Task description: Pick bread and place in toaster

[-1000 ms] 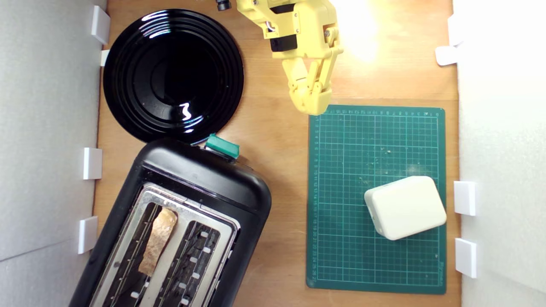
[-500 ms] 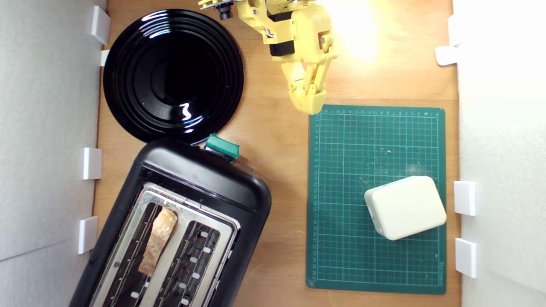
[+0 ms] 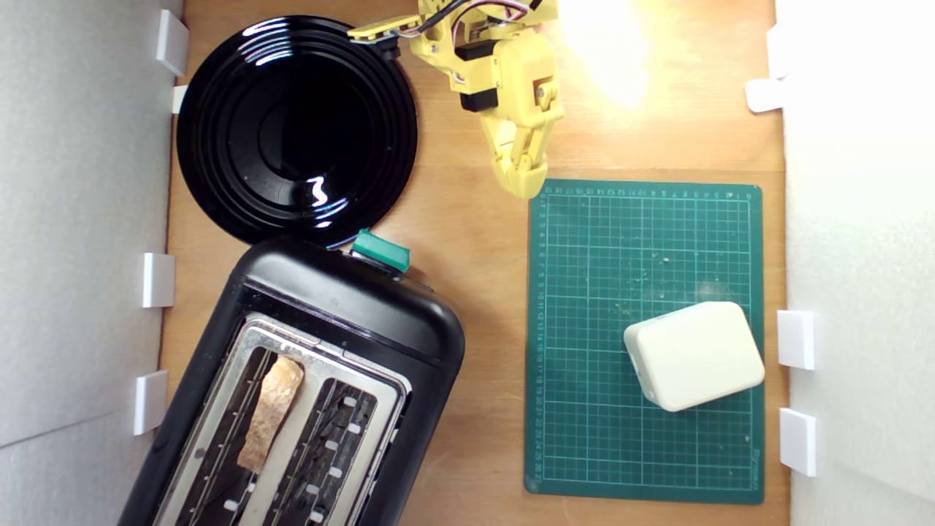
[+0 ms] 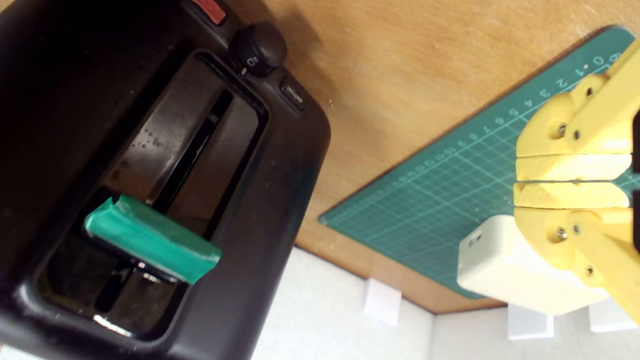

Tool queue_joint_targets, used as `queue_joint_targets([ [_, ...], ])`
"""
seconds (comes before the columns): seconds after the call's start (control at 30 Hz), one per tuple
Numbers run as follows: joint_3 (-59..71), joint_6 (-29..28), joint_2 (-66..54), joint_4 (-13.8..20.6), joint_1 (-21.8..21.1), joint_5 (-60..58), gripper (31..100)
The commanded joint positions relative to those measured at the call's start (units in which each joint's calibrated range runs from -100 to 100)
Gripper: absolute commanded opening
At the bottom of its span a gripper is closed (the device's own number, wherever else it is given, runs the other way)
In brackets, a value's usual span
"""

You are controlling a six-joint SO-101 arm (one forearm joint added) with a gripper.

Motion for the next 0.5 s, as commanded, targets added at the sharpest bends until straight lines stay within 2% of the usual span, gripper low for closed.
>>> queue_joint_targets([
  [0.0,0.3,0.25,-1.02,-2.82,-0.58,-0.46,38.3],
  [0.47,3.3,-0.16,-1.02,-6.9,-0.66,-0.29,38.2],
])
